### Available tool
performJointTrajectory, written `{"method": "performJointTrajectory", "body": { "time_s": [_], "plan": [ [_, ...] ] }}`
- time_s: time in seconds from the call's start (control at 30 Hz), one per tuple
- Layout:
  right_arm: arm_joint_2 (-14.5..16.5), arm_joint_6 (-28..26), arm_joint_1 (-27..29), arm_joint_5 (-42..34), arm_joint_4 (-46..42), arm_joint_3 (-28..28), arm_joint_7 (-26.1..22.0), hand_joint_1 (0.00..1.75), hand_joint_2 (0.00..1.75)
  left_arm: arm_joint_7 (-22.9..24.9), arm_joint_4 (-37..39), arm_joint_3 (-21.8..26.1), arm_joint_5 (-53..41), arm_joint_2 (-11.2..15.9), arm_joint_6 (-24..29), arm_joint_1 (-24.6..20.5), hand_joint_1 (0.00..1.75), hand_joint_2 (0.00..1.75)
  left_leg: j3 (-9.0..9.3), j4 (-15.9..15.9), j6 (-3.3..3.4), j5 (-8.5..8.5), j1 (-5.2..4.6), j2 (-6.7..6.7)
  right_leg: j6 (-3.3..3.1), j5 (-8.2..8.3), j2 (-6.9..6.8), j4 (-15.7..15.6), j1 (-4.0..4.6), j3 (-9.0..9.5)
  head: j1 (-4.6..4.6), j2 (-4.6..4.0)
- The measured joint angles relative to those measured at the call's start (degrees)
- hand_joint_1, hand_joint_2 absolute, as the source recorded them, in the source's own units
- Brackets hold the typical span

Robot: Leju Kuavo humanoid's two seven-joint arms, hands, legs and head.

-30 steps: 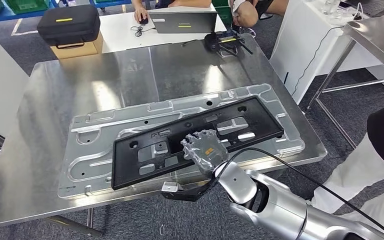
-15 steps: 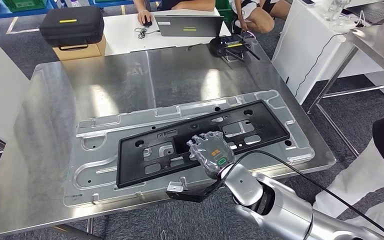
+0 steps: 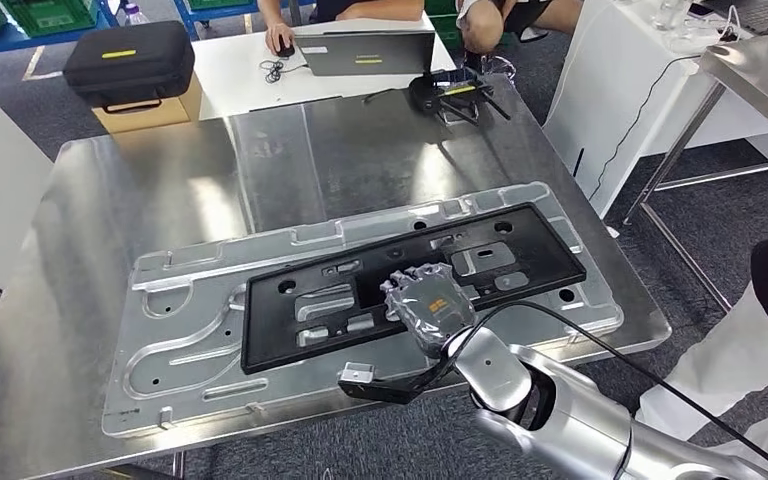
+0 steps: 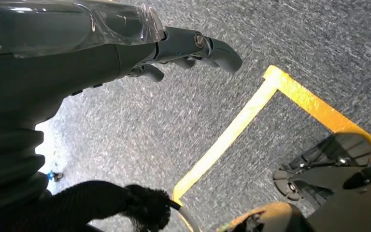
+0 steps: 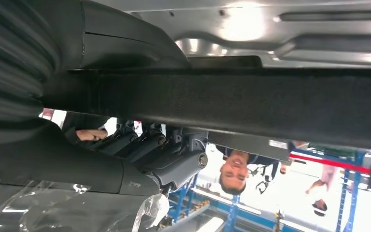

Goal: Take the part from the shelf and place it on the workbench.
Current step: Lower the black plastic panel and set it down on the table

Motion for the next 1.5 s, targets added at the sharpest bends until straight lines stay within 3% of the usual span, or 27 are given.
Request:
{"method": "performJointTrajectory", "body": {
  "time_s": [0.1, 0.13, 0.17, 0.23, 0.3, 0.37, 0.4, 0.5, 0.6, 0.63, 0.67, 0.7, 0.77, 0.8, 0.87, 0.93, 1.0, 1.03, 1.1, 1.17, 1.2, 1.23, 1.3, 1.33, 1.4, 1.5],
  "plan": [
    [0.03, 0.02, -0.02, -0.26, 0.01, 0.00, -0.12, 1.75, 1.75, 0.01, 0.00, 0.01, 0.08, -0.01, 0.09, -0.06, 0.00, 1.75, -6.18, 11.40, -0.61, -4.05, 0.07, 0.07, -0.53, -0.40, -0.04, -0.02, 0.18, 0.35, -0.11, 0.00],
    [0.03, 0.03, 0.02, -0.36, 0.02, 0.00, -0.16, 1.75, 1.75, 0.01, 0.00, 0.02, 0.10, -0.01, 0.10, -0.05, 0.00, 1.75, -7.97, 14.00, -0.54, -4.35, 0.03, 0.07, -0.66, -0.55, -0.03, -0.02, 0.32, 0.50, -0.13, 0.00],
    [0.03, 0.04, 0.06, -0.43, 0.02, 0.00, -0.19, 1.75, 1.75, 0.00, 0.00, 0.02, 0.10, -0.02, 0.11, -0.04, 0.00, 1.75, -8.79, 14.53, -0.29, -3.62, -0.07, 0.07, -0.78, -0.70, 0.00, -0.02, 0.51, 0.70, -0.12, 0.00],
    [0.05, 0.04, 0.04, -0.46, 0.02, 0.00, -0.25, 1.75, 1.75, -0.01, 0.00, 0.02, 0.10, -0.02, 0.11, -0.08, 0.00, 1.75, -7.25, 9.12, 0.95, 0.49, -0.58, 0.06, -0.99, -1.04, 0.08, -0.07, 0.99, 1.33, -0.12, 0.00],
    [0.09, 0.05, -0.05, -0.47, 0.02, 0.00, -0.28, 1.75, 1.75, 0.00, 0.02, 0.01, 0.08, 0.05, 0.11, -0.09, 0.00, 1.75, -4.22, 1.31, 2.93, 4.30, -1.48, 0.21, -1.07, -1.37, 0.14, -0.18, 1.30, 1.85, -0.09, 0.00],
    [0.08, 0.06, -0.09, -0.50, 0.02, 0.00, -0.27, 1.75, 1.75, -0.01, 0.04, 0.00, 0.07, 0.17, 0.13, -0.09, 0.00, 1.75, -2.73, -2.13, 4.02, 5.22, -2.13, 0.47, -0.87, -1.57, 0.20, -0.26, 1.31, 1.95, -0.05, 0.00],
    [0.08, 0.06, -0.13, -0.52, 0.02, 0.00, -0.26, 1.75, 1.75, -0.02, 0.04, 0.00, 0.08, 0.18, 0.13, -0.08, 0.00, 1.75, -2.47, -2.53, 4.03, 5.17, -2.21, 0.55, -0.67, -1.64, 0.21, -0.29, 1.37, 1.95, -0.04, 0.00],
    [0.05, 0.06, -0.31, -0.54, 0.02, -0.03, -0.31, 1.75, 1.75, -0.04, 0.04, 0.00, 0.12, 0.05, 0.17, -0.02, 0.00, 1.75, -1.10, -4.27, 3.36, 5.65, -1.50, 0.59, 0.08, -2.83, 0.07, 1.50, 1.37, 1.52, 0.05, 0.00],
    [-0.01, 0.09, -0.41, -0.52, 0.02, -0.03, -0.34, 1.75, 1.75, -0.05, 0.04, 0.00, 0.16, -0.02, 0.22, -0.05, 0.00, 1.75, -0.21, -4.84, 3.29, 5.53, -1.01, 0.60, 1.26, -6.86, 0.02, 10.83, 0.93, -3.25, 0.22, 0.00],
    [-0.04, 0.11, -0.27, -0.54, 0.03, -0.02, -0.33, 1.75, 1.75, -0.05, 0.04, 0.00, 0.20, -0.04, 0.23, -0.03, 0.00, 1.75, -0.11, -4.79, 3.19, 5.37, -0.86, 0.56, 1.64, -7.53, 0.00, 13.57, 0.66, -4.96, 0.23, 0.00],
    [-0.08, 0.12, -0.11, -0.55, 0.03, -0.01, -0.33, 1.75, 1.75, -0.05, 0.04, 0.00, 0.26, -0.07, 0.25, 0.02, 0.00, 1.75, 0.00, -4.71, 2.96, 5.16, -0.62, 0.50, 2.04, -7.17, -0.04, 14.47, 0.35, -5.81, 0.23, 0.00],
    [-0.10, 0.13, -0.02, -0.55, 0.03, 0.01, -0.33, 1.75, 1.75, -0.05, 0.04, 0.00, 0.34, -0.11, 0.26, 0.07, 0.00, 1.75, 0.12, -4.51, 2.60, 4.88, -0.30, 0.42, 2.50, -5.77, -0.10, 13.14, 0.03, -5.52, 0.23, 0.00],
    [-0.14, 0.13, 0.00, -0.54, 0.03, 0.01, -0.34, 1.75, 1.75, -0.07, 0.07, 0.00, 0.47, -0.07, 0.31, 0.10, 0.00, 1.75, 0.29, -3.63, 1.56, 3.95, 0.28, 0.31, 3.61, -2.03, -0.23, 6.23, -0.68, -2.45, 0.27, 0.00],
    [-0.12, 0.16, -0.01, -0.54, 0.02, 0.02, -0.35, 1.75, 1.75, -0.08, 0.11, 0.00, 0.51, 0.02, 0.34, 0.03, 0.00, 1.75, 0.16, -2.91, 1.02, 3.34, 0.38, 0.26, 3.80, -0.94, -0.09, 3.27, -0.96, -1.04, 0.34, 0.00],
    [-0.10, 0.25, 0.08, -0.56, 0.02, 0.03, -0.35, 1.75, 1.75, -0.13, 0.19, 0.00, 0.56, 0.20, 0.43, -0.04, 0.00, 1.75, -0.13, -2.10, 0.36, 2.52, 0.15, 0.18, 3.10, -0.94, 0.27, 1.30, -1.11, -0.08, 0.36, 0.00],
    [-0.10, 0.32, 0.17, -0.56, 0.02, 0.03, -0.36, 1.75, 1.75, -0.17, 0.20, 0.00, 0.59, 0.19, 0.48, 0.01, 0.00, 1.75, -0.12, -2.04, 0.21, 2.28, 0.24, 0.14, 1.79, -1.17, 0.41, 1.46, -1.03, -0.16, 0.22, 0.00],
    [-0.11, 0.34, 0.12, -0.54, 0.02, 0.02, -0.53, 1.75, 1.75, -0.18, 0.20, 0.00, 0.57, 0.20, 0.48, 0.01, 0.00, 1.75, -0.85, -0.26, -0.14, 1.24, 0.53, 0.20, 1.15, -1.30, 0.40, 1.41, -1.02, 0.02, 0.11, -0.01],
    [-0.11, 0.38, 0.05, -0.51, 0.02, 0.02, -0.72, 1.75, 1.75, -0.15, 0.20, 0.00, 0.57, 0.20, 0.48, -0.04, 0.00, 1.75, -2.10, 2.35, -0.42, 0.00, 0.63, 0.23, 0.90, -1.39, 0.38, 1.38, -1.02, 0.17, 0.08, -0.01],
    [-0.09, 0.50, -0.05, -0.36, 0.02, 0.09, -1.34, 1.75, 1.75, -0.09, 0.20, 0.00, 0.57, 0.19, 0.46, -0.10, 0.00, 1.75, -6.28, 10.23, -0.78, -2.97, 0.64, 0.25, 0.55, -1.65, 0.35, 1.37, -0.85, 0.41, 0.04, 0.00],
    [0.00, 0.74, -0.08, -0.08, 0.02, 0.28, -2.08, 1.75, 1.75, -0.05, 0.20, 0.00, 0.60, 0.18, 0.46, -0.10, 0.00, 1.75, -9.67, 15.22, -0.61, -3.60, 0.59, 0.25, 0.29, -1.98, 0.36, 1.37, -0.54, 0.73, 0.02, 0.00],
    [0.12, 0.88, -0.11, 0.07, 0.03, 0.38, -2.44, 1.75, 1.75, -0.05, 0.20, 0.00, 0.61, 0.17, 0.46, -0.11, 0.00, 1.75, -9.93, 14.61, -0.28, -2.36, 0.48, 0.24, 0.18, -2.17, 0.40, 1.37, -0.34, 1.00, 0.01, 0.00],
    [0.34, 1.01, -0.17, 0.20, 0.03, 0.46, -2.75, 1.75, 1.75, -0.05, 0.20, 0.00, 0.62, 0.17, 0.46, -0.13, 0.00, 1.75, -9.02, 11.62, 0.28, -0.16, 0.27, 0.23, 0.10, -2.39, 0.46, 1.34, -0.13, 1.36, 0.01, 0.00],
    [0.96, 1.13, -0.40, 0.32, 0.05, 0.63, -3.25, 1.75, 1.75, -0.04, 0.21, 0.00, 0.63, 0.25, 0.46, -0.14, 0.00, 1.75, -5.83, 3.42, 1.89, 4.10, -0.45, 0.28, 0.03, -2.81, 0.58, 1.15, 0.18, 2.08, 0.04, -0.01],
    [1.22, 1.17, -0.52, 0.35, 0.07, 0.75, -3.42, 1.75, 1.75, -0.05, 0.22, 0.00, 0.64, 0.26, 0.45, -0.17, 0.00, 1.75, -4.52, 0.38, 2.49, 5.26, -0.82, 0.39, 0.08, -2.95, 0.65, 1.00, 0.21, 2.31, 0.05, -0.01],
    [1.61, 1.28, -0.63, 0.41, 0.14, 1.12, -3.64, 1.75, 1.75, -0.08, 0.24, 0.00, 0.68, 0.34, 0.42, -0.17, 0.00, 1.75, -3.53, -1.43, 2.92, 5.45, -1.35, 0.54, 0.41, -3.05, 0.65, 0.66, 0.05, 2.50, 0.08, -0.01],
    [1.99, 1.35, -0.76, 0.43, 0.17, 1.59, -3.91, 1.75, 1.75, -0.14, 0.22, 0.00, 0.70, 0.27, 0.34, -0.07, 0.00, 1.75, -2.43, -3.06, 2.59, 5.73, -1.15, 0.60, 1.18, -3.81, 0.39, 1.32, 0.00, 2.61, 0.12, 0.00]
  ]
}}
